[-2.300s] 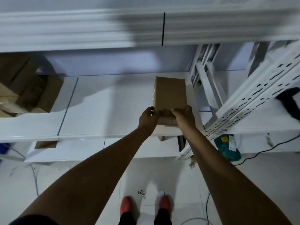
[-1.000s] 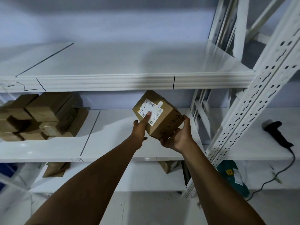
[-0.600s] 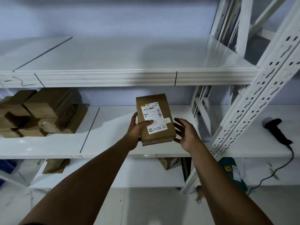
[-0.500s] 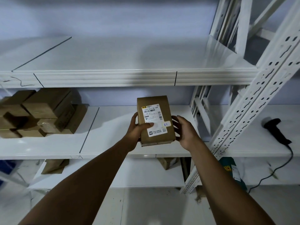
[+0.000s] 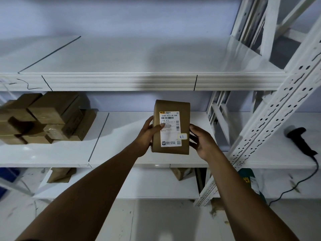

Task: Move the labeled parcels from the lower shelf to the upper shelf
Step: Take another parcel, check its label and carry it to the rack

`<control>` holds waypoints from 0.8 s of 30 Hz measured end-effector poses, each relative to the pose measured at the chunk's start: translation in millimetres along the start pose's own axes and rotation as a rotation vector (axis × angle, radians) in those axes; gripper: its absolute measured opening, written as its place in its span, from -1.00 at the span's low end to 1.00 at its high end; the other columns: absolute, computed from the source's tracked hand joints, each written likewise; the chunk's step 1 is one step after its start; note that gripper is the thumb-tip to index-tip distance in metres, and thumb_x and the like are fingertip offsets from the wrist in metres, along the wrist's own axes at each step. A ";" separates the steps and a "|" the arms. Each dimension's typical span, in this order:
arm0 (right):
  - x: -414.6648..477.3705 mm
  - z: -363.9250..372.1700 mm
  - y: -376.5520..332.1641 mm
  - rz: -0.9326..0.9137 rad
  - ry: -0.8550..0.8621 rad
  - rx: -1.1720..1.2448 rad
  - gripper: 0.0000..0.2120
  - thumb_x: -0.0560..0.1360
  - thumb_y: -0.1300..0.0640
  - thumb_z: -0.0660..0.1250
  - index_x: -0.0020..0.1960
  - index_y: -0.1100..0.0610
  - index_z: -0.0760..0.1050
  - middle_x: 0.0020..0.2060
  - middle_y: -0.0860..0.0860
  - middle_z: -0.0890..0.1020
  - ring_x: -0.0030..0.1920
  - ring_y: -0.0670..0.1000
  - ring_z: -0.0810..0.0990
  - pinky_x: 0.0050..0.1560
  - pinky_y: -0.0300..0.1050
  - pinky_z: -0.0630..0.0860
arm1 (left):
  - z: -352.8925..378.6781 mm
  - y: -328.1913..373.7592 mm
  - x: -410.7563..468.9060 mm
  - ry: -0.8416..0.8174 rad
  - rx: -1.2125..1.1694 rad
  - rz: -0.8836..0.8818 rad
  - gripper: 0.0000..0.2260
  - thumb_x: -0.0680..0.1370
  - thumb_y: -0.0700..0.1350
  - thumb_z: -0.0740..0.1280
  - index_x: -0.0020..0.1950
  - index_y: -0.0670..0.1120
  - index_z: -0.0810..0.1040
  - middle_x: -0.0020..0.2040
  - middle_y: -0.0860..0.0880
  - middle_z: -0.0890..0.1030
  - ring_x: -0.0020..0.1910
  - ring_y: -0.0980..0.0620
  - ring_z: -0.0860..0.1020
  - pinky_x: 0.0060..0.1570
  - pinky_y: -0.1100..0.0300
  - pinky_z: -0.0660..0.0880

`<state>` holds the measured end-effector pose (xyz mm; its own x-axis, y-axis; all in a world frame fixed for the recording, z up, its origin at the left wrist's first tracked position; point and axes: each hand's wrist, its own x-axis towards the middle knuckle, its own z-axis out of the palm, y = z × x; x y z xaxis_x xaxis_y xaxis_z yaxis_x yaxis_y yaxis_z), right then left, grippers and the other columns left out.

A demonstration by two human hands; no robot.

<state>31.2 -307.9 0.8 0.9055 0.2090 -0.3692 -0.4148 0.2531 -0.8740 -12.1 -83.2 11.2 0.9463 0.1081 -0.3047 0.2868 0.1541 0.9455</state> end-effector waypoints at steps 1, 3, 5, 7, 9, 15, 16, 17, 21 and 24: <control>-1.4 -0.5 -0.3 -0.015 -0.002 -0.011 -0.67 0.59 0.05 0.38 0.32 0.07 0.63 0.21 0.00 0.72 0.28 0.07 0.63 0.06 -0.01 0.54 | -2.9 0.7 1.1 -0.002 -0.010 -0.018 -0.52 0.58 -0.04 0.47 0.44 0.22 0.40 0.31 -0.07 0.66 0.20 -0.12 0.67 0.18 -0.27 0.61; -5.0 -1.3 -2.4 -0.050 -0.013 -0.015 -0.67 0.58 0.06 0.39 0.32 0.08 0.63 0.19 -0.01 0.74 0.27 0.03 0.64 0.08 -0.03 0.53 | -9.8 2.2 3.4 -0.012 -0.017 -0.049 -0.45 0.51 -0.10 0.52 0.44 0.17 0.42 0.23 -0.08 0.72 0.22 -0.14 0.67 0.27 -0.36 0.53; -8.0 -1.4 -5.5 -0.077 -0.025 -0.011 -0.69 0.57 0.09 0.40 0.30 0.08 0.65 0.15 -0.02 0.75 0.24 -0.01 0.65 0.08 -0.06 0.53 | -15.0 4.8 4.7 -0.038 -0.012 -0.058 -0.40 0.48 -0.15 0.53 0.45 0.14 0.42 0.19 -0.06 0.75 0.24 -0.14 0.67 0.30 -0.36 0.51; -9.7 -1.1 -7.5 -0.097 -0.026 -0.008 -0.70 0.56 0.11 0.42 0.27 0.08 0.66 0.12 -0.03 0.76 0.22 -0.02 0.67 0.08 -0.06 0.54 | -17.1 7.5 4.7 -0.054 -0.019 -0.057 -0.40 0.48 -0.18 0.53 0.45 0.12 0.42 0.19 -0.06 0.75 0.26 -0.13 0.66 0.30 -0.34 0.52; -10.6 0.5 -8.6 -0.118 -0.025 -0.015 -0.69 0.55 0.10 0.43 0.28 0.09 0.66 0.15 -0.01 0.75 0.22 -0.02 0.67 0.08 -0.06 0.54 | -17.4 9.7 4.0 -0.061 -0.027 -0.046 -0.40 0.48 -0.18 0.53 0.46 0.12 0.41 0.23 -0.07 0.74 0.28 -0.13 0.65 0.29 -0.32 0.53; -13.6 1.0 -10.6 -0.129 -0.024 -0.022 -0.69 0.54 0.08 0.43 0.28 0.07 0.66 0.16 -0.02 0.75 0.23 -0.04 0.67 0.06 -0.08 0.52 | -14.8 10.2 1.2 -0.061 -0.020 -0.039 -0.43 0.51 -0.17 0.52 0.45 0.12 0.41 0.22 -0.08 0.74 0.26 -0.13 0.67 0.27 -0.32 0.55; -14.1 1.0 -11.1 -0.127 -0.022 -0.026 -0.71 0.54 0.08 0.43 0.26 0.06 0.67 0.14 -0.03 0.76 0.22 -0.04 0.67 0.05 -0.08 0.52 | -14.4 10.4 0.4 -0.060 -0.018 -0.043 -0.44 0.51 -0.16 0.52 0.45 0.12 0.41 0.19 -0.06 0.75 0.25 -0.13 0.67 0.26 -0.32 0.55; -14.8 1.0 -11.3 -0.121 -0.018 -0.032 -0.73 0.55 0.07 0.43 0.24 0.04 0.68 0.11 -0.05 0.76 0.20 -0.04 0.68 0.03 -0.08 0.53 | -14.0 10.6 -0.6 -0.057 -0.013 -0.052 -0.45 0.52 -0.13 0.52 0.44 0.13 0.41 0.15 -0.05 0.76 0.23 -0.13 0.67 0.26 -0.32 0.55; -17.0 0.5 -8.8 -0.085 0.011 -0.074 -0.73 0.54 0.02 0.44 0.22 0.03 0.68 0.08 -0.05 0.77 0.20 0.02 0.67 0.05 -0.01 0.57 | -11.4 10.4 -6.0 -0.050 0.014 -0.101 -0.47 0.55 0.01 0.49 0.47 0.16 0.41 0.19 -0.06 0.73 0.22 -0.13 0.66 0.28 -0.36 0.53; -19.4 3.1 -6.4 -0.077 0.010 -0.091 -0.70 0.55 0.01 0.43 0.25 0.05 0.67 0.13 0.00 0.76 0.21 0.05 0.67 0.06 0.00 0.58 | -14.2 8.1 -10.4 -0.041 0.016 -0.110 -0.46 0.55 0.03 0.49 0.48 0.15 0.40 0.21 -0.06 0.72 0.23 -0.14 0.65 0.29 -0.37 0.52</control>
<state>16.0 -310.6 14.6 0.9353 0.1832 -0.3028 -0.3348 0.1808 -0.9248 -21.7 -69.1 20.5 0.9141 0.0513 -0.4022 0.3915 0.1469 0.9084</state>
